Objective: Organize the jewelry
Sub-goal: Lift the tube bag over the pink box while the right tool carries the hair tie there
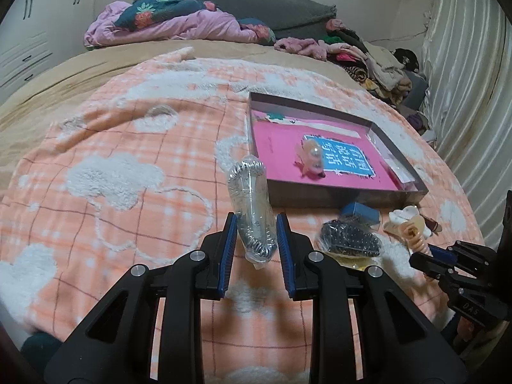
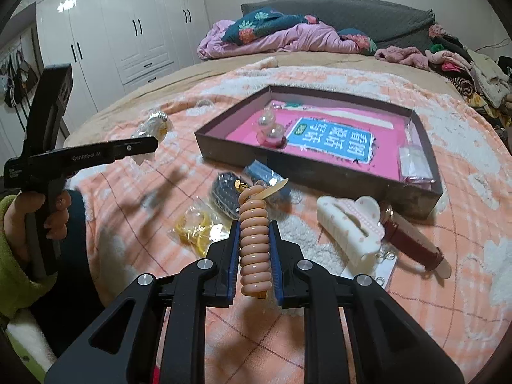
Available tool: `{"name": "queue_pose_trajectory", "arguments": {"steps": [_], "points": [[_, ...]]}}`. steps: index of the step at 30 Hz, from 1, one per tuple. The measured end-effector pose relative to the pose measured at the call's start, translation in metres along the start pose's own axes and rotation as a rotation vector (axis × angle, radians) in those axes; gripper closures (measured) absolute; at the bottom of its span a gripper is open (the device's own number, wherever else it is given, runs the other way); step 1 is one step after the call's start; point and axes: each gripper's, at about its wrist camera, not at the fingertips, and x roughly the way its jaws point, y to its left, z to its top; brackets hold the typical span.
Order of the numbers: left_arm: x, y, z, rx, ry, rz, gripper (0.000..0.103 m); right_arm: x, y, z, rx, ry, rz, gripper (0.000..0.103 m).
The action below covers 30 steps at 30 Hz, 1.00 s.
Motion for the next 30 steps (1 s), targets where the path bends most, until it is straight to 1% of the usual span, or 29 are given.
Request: {"name": "queue_pose_trajectory", "arguments": {"steps": [4,9,16,24,30], "points": [[-0.003,-0.005,0.005,0.012,-0.008,-0.016,0.085,-0.011,-0.003,0.008,-0.005,-0.033,-0.016,0.086],[-0.007,-0.013,0.014,0.023,-0.025,-0.02,0.085,-0.02,-0.01,0.018,-0.012,-0.063,-0.059,0.086],[-0.004,-0.022,0.026,0.021,-0.024,-0.043,0.085,-0.033,-0.02,0.026,-0.003,-0.102,-0.088,0.086],[0.004,-0.045,0.045,0.06,-0.03,-0.071,0.085,-0.047,-0.034,0.043,0.017,-0.149,-0.126,0.086],[0.009,-0.063,0.062,0.081,-0.044,-0.103,0.085,-0.061,-0.042,0.065,0.012,-0.2,-0.148,0.086]]}}
